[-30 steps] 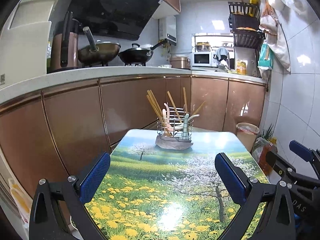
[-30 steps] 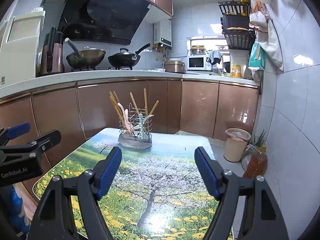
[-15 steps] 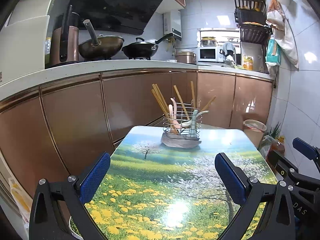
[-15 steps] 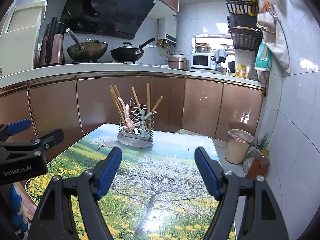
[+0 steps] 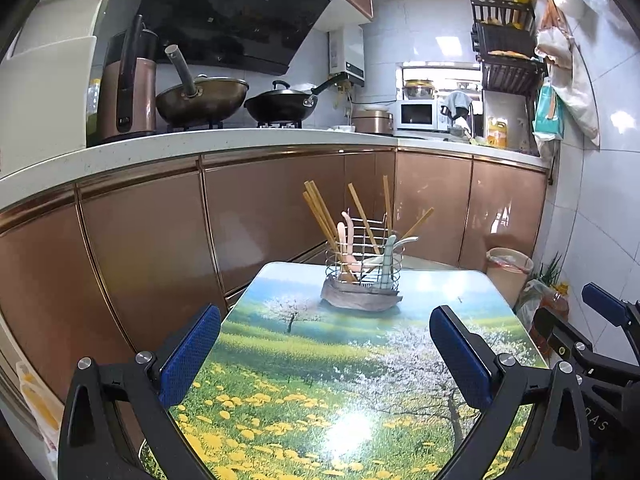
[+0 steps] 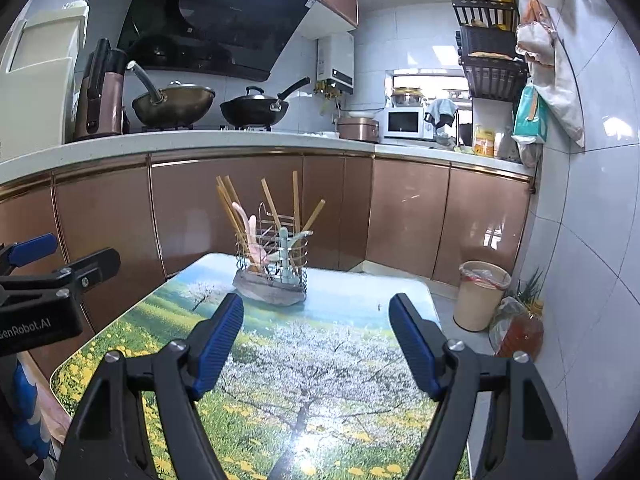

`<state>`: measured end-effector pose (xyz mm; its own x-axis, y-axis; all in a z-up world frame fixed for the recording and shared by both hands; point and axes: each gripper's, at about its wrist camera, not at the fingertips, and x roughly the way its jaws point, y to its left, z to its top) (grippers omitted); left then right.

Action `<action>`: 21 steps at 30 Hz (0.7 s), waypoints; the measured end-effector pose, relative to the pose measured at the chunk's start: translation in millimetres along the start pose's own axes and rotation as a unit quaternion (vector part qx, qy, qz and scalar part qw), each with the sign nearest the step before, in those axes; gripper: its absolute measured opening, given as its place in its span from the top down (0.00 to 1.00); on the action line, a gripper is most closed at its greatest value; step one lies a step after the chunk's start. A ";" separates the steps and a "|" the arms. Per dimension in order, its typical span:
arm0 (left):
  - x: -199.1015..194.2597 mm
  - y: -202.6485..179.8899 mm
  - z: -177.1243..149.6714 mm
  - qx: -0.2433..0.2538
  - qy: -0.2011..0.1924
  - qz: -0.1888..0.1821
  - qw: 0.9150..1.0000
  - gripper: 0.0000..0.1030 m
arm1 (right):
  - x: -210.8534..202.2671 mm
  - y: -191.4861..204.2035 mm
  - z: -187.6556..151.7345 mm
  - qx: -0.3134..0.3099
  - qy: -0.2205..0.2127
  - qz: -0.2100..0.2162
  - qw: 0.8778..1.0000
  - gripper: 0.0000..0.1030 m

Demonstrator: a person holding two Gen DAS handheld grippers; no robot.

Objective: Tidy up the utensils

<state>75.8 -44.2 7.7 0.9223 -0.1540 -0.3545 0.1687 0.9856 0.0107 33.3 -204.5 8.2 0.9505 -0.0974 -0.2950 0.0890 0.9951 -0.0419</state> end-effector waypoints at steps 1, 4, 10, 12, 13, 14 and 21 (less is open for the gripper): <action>-0.1 -0.3 1.1 0.000 -0.001 0.001 1.000 0.00 | -0.2 -0.5 1.0 -0.001 -0.002 -0.001 1.000 0.28; 0.2 0.2 3.3 -0.002 -0.001 0.002 1.000 0.00 | -0.4 -2.5 1.9 -0.003 -0.001 -0.002 1.000 0.28; 1.8 1.0 7.5 -0.004 -0.003 0.003 1.000 0.00 | 1.0 -9.2 2.8 0.000 0.004 -0.010 1.000 0.28; 1.5 -0.3 8.2 -0.004 -0.005 0.002 1.000 0.00 | 1.0 -10.0 3.8 0.003 0.005 -0.010 1.000 0.28; 1.7 -0.6 7.9 -0.004 -0.006 0.002 1.000 0.00 | 1.4 -10.1 4.5 0.003 0.006 -0.011 1.000 0.28; 2.4 -0.3 7.9 -0.004 -0.005 0.002 1.000 0.00 | 1.7 -10.7 5.1 0.003 0.007 -0.012 1.000 0.28; 5.4 1.9 0.6 -0.006 0.006 0.003 1.000 0.00 | 3.6 -16.4 2.4 0.007 0.022 -0.019 1.000 0.28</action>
<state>81.3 -43.2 6.3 0.9189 -0.1478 -0.3658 0.1597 0.9872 0.0024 36.0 -221.1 10.1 0.9324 -0.1349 -0.3353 0.1290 0.9908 -0.0401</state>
